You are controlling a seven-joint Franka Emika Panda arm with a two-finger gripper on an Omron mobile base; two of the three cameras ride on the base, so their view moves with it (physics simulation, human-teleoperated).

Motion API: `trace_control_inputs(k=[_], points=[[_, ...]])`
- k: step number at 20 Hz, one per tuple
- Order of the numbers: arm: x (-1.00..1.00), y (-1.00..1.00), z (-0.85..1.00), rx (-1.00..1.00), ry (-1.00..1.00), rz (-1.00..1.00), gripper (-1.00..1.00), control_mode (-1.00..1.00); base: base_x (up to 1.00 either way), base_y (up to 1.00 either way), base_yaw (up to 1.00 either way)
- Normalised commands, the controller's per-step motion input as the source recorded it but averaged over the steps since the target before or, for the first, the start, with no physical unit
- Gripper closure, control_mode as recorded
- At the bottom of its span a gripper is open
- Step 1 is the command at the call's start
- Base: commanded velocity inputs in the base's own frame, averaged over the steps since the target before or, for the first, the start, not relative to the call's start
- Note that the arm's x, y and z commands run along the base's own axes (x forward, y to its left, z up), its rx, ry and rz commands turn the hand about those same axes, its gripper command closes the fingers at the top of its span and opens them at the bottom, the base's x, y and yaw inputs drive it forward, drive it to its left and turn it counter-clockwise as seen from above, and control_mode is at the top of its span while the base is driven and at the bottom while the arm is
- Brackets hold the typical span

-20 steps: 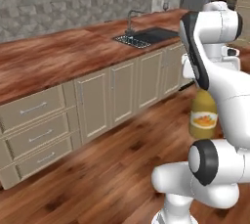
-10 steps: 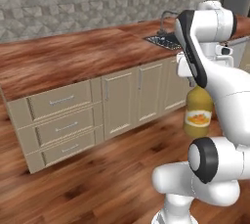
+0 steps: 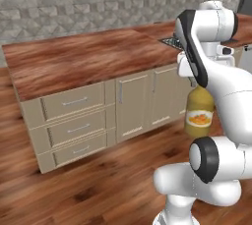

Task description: There is a wine glass and glass cup on the dining counter. Place the wine bottle next to the wine glass and the juice bottle next to the glass cup.

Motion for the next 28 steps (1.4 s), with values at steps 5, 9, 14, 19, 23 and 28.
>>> trace_control_inputs(k=[5,9,14,19,23,28], points=[[0.0,0.0,0.0,0.0,0.0,0.0,1.0,1.0,0.33,0.57,0.15],[0.0,0.0,0.0,0.0,0.0,0.0,1.0,1.0,0.47,0.58,0.11],[0.0,0.0,0.0,0.0,0.0,0.0,1.0,1.0,0.43,0.77,0.05],[0.0,0.0,0.0,0.0,0.0,0.0,1.0,1.0,0.31,0.9,0.06],[0.0,0.0,0.0,0.0,0.0,0.0,1.0,1.0,0.27,0.93,0.04],[0.0,0.0,0.0,0.0,0.0,0.0,1.0,1.0,0.3,0.94,0.02]])
